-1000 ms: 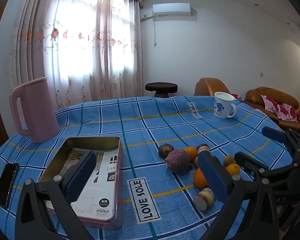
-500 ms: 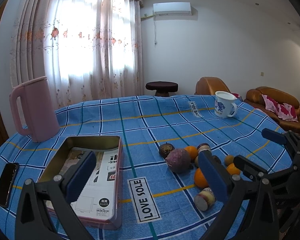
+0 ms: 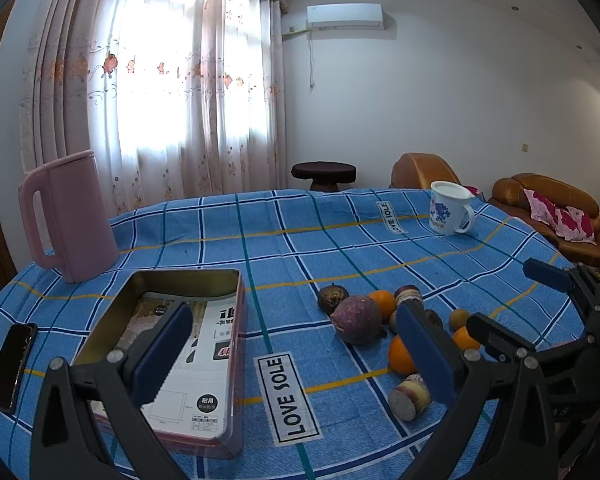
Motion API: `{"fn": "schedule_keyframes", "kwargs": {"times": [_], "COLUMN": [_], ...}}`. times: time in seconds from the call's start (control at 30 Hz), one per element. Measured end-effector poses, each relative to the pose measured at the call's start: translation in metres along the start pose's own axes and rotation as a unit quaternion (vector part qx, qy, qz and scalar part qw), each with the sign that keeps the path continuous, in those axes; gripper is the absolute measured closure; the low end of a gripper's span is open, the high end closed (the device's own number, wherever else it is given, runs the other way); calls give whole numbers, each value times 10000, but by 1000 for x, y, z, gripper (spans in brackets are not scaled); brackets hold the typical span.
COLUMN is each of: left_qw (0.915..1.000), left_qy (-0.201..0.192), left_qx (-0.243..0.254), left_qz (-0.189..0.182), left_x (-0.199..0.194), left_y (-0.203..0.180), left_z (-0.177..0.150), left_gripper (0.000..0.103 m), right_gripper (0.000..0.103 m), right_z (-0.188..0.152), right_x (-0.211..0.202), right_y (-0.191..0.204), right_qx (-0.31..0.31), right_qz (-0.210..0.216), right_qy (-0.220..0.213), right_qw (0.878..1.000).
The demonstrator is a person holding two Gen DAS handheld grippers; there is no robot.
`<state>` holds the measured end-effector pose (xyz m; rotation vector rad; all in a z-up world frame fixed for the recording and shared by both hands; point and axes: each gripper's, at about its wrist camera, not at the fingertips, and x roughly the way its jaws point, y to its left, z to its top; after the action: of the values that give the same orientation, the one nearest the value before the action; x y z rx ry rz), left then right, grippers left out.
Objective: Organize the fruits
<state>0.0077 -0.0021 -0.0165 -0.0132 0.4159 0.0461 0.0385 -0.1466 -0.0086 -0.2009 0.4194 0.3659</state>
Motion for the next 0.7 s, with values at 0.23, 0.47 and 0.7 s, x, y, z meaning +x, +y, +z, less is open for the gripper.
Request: {"fn": "schedule_keyframes", "kwargs": {"times": [0.23,0.47,0.7], "left_qw": [10000,10000,10000], "left_qy": [25,28,70], "left_qx": [-7,-10,-21], "left_qz": [-7,-8,-13], "left_x": [2,2,5], "left_y": [-1,-1,-2], "left_z": [-3,-3,-8], "left_gripper": [0,0,0], "right_gripper": [1,1,1], "right_z": [-3,-4,-7], "right_x": [0,0,2], "right_y": [3,3,1], "right_qx": [-4,0,39], "right_qz": [20,22,-13], "right_qy": [7,10,87], "right_qw": [10000,10000,10000]}}
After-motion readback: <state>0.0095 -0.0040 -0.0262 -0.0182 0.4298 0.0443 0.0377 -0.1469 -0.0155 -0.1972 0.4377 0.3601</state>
